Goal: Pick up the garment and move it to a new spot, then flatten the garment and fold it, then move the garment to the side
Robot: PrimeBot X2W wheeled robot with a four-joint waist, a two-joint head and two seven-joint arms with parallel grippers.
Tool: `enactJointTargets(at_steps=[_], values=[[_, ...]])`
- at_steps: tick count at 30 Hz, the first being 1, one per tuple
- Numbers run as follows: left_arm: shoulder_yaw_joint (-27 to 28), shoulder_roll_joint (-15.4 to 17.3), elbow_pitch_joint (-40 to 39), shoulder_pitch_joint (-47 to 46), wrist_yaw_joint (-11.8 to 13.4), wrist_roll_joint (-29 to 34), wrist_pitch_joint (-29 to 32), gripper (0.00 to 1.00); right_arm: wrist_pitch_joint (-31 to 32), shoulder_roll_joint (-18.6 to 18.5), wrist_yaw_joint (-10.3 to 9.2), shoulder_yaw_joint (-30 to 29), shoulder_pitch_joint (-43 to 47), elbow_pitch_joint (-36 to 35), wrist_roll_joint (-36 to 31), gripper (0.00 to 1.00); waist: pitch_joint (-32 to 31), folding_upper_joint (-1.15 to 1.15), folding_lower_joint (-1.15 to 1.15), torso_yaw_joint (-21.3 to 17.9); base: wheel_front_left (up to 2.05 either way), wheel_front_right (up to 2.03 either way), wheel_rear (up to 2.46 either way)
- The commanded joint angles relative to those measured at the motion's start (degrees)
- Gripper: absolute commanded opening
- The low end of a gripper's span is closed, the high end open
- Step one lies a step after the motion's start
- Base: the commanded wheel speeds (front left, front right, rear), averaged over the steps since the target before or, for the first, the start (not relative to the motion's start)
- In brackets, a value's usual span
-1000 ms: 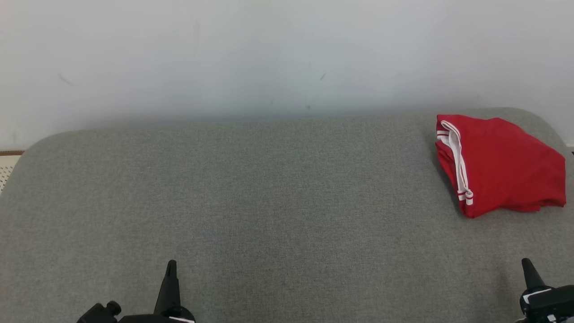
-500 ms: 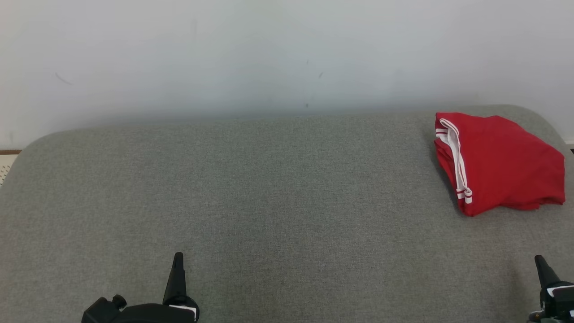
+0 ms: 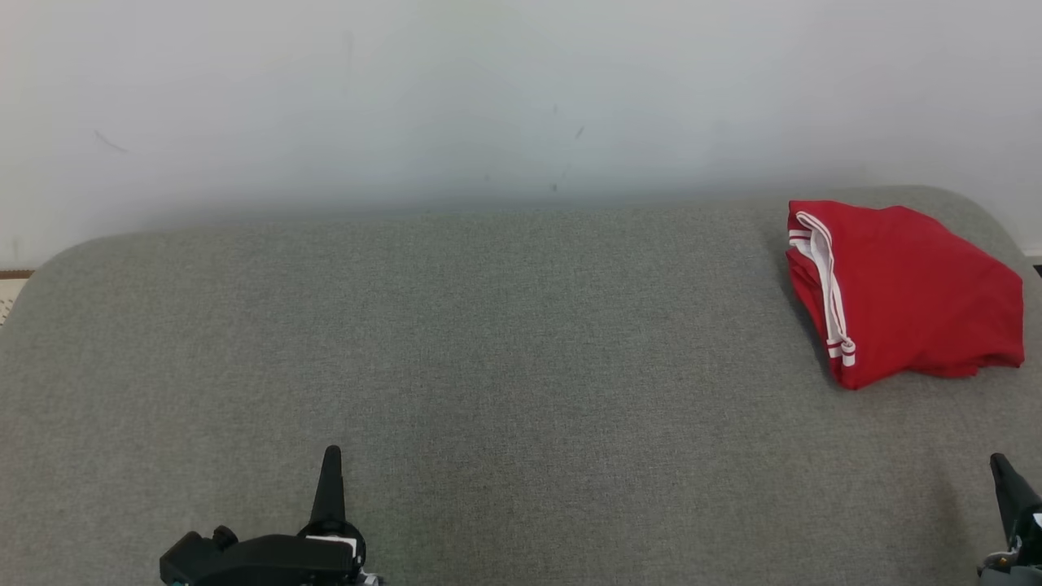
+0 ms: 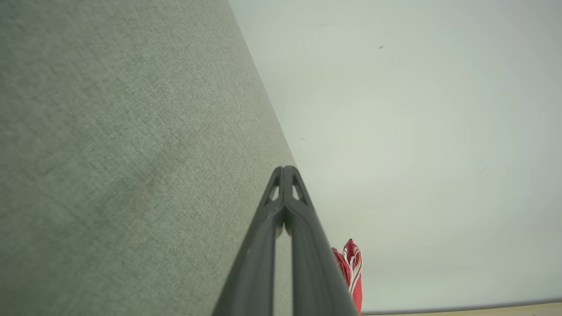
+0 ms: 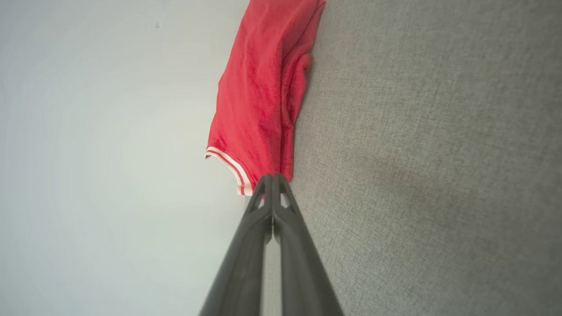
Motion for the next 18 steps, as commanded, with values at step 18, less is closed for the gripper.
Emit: enactJointTargets(at_steps=[18], values=[[-2.7, -0.3, 2.8, -4.2, -1.6, -11.1, -0.3, 0.0, 4.5, -1.5, 0.02, -5.0, -3.4, 2.4, 9.9, 0.0, 0.5, 0.0, 0.0, -0.3, 0.0, 0.0, 0.0]])
